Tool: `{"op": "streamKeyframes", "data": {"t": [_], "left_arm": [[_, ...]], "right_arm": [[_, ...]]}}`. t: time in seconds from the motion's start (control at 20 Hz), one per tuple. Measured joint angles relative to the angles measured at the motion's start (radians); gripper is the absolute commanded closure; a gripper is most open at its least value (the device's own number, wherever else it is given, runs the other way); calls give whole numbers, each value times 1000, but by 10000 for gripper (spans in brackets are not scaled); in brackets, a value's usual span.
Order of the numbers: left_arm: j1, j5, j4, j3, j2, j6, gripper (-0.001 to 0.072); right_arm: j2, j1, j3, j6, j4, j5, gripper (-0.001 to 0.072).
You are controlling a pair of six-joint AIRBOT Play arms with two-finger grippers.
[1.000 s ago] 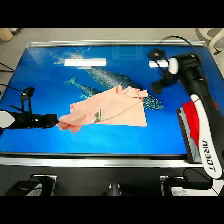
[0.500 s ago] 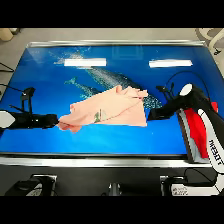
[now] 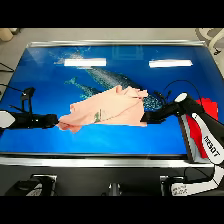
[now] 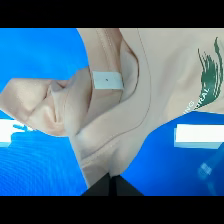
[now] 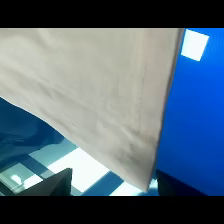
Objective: Fold the shirts.
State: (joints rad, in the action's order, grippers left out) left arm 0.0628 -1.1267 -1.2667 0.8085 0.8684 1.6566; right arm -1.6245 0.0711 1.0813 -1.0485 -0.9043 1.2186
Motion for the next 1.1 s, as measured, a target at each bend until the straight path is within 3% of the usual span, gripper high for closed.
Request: {"op": "streamKeyframes", "data": {"t": [0.2, 0.25, 0.3, 0.35, 0.5, 0.7, 0.9, 1.1], "left_arm": [[0, 0, 0, 0, 0, -7, 684], [0, 0, 0, 0, 0, -8, 684], [0, 0, 0, 0, 0, -8, 684], [0, 0, 1, 0, 0, -9, 684], [1, -2, 2, 2, -2, -11, 684], [1, -6, -15, 105, -23, -84, 685], [0, -7, -167, 457, -46, -116, 685], [0, 55, -301, 919, -56, -24, 685]], "right_arm": [[-17, -2, -3, -14, 56, -41, 224], [-19, -6, -3, -15, 64, -48, 274], [-21, -16, -3, -13, 68, -61, 412], [-24, -29, -5, -9, 66, -77, 695], [-20, -68, 4, 21, 66, -108, 693], [57, -38, 115, 97, 84, -97, 693], [270, 85, 371, 135, 117, -179, 692], [557, 166, 602, 275, 130, -353, 691]]}}
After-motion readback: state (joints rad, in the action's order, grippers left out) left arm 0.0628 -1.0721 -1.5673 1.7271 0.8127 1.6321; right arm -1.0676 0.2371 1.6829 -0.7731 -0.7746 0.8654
